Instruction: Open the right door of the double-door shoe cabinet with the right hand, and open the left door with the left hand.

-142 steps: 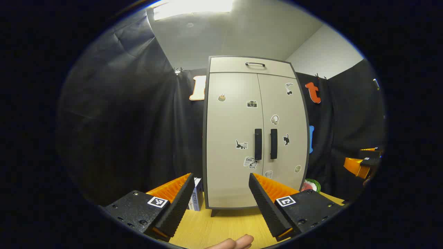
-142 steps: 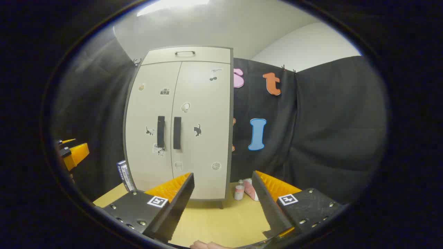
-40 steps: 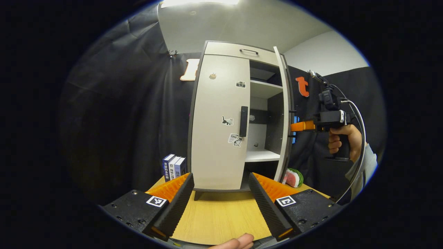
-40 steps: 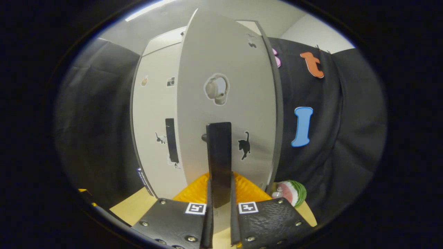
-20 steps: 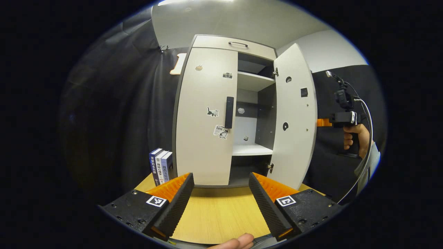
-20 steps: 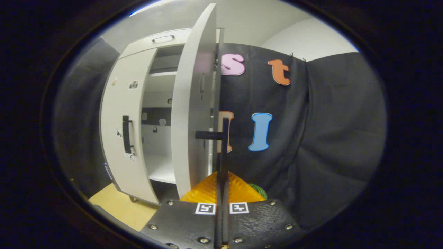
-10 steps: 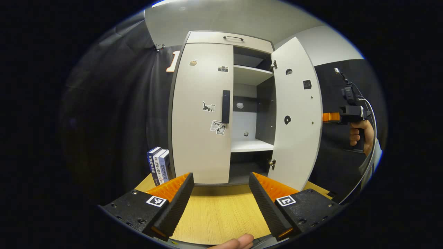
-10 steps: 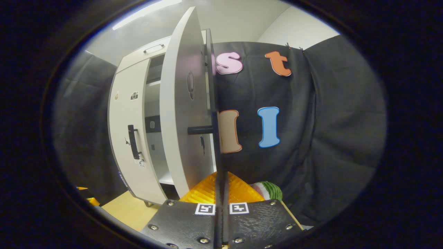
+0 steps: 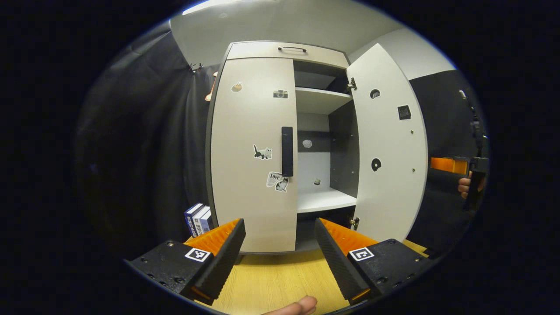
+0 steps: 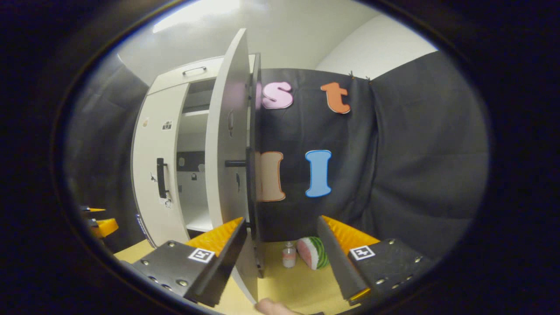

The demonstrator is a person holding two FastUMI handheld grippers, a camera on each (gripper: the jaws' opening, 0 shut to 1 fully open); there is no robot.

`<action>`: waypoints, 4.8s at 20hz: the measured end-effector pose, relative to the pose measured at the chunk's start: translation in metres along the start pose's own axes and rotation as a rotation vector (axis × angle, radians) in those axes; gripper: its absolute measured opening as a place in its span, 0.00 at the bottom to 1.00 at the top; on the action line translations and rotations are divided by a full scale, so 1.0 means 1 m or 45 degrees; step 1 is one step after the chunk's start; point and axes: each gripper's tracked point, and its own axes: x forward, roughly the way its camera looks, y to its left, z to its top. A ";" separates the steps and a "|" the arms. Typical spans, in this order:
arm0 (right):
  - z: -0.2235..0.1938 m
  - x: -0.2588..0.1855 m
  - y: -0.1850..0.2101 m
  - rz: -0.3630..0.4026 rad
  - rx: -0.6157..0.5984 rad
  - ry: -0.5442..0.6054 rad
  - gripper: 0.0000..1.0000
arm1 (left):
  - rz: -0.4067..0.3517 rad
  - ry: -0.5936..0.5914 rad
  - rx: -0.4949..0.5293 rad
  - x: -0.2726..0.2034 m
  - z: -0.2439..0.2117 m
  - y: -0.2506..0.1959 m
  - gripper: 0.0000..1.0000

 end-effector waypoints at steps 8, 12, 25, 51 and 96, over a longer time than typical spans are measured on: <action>-0.037 -0.081 -0.036 -0.090 0.137 0.026 1.00 | 0.055 -0.051 -0.073 0.106 0.045 0.005 0.99; -0.058 -0.096 -0.040 -0.098 0.150 0.044 1.00 | 0.065 -0.074 -0.022 0.149 0.067 0.009 0.99; -0.098 -0.167 -0.015 0.004 0.123 0.072 0.97 | 0.080 -0.036 -0.039 0.230 0.075 0.004 0.98; -0.127 -0.210 0.017 -0.051 0.063 0.135 0.97 | 0.044 0.079 -0.030 0.210 0.062 -0.002 0.22; -0.094 -0.245 0.169 0.110 0.026 0.072 1.00 | 0.116 0.009 0.005 0.082 0.063 0.193 0.01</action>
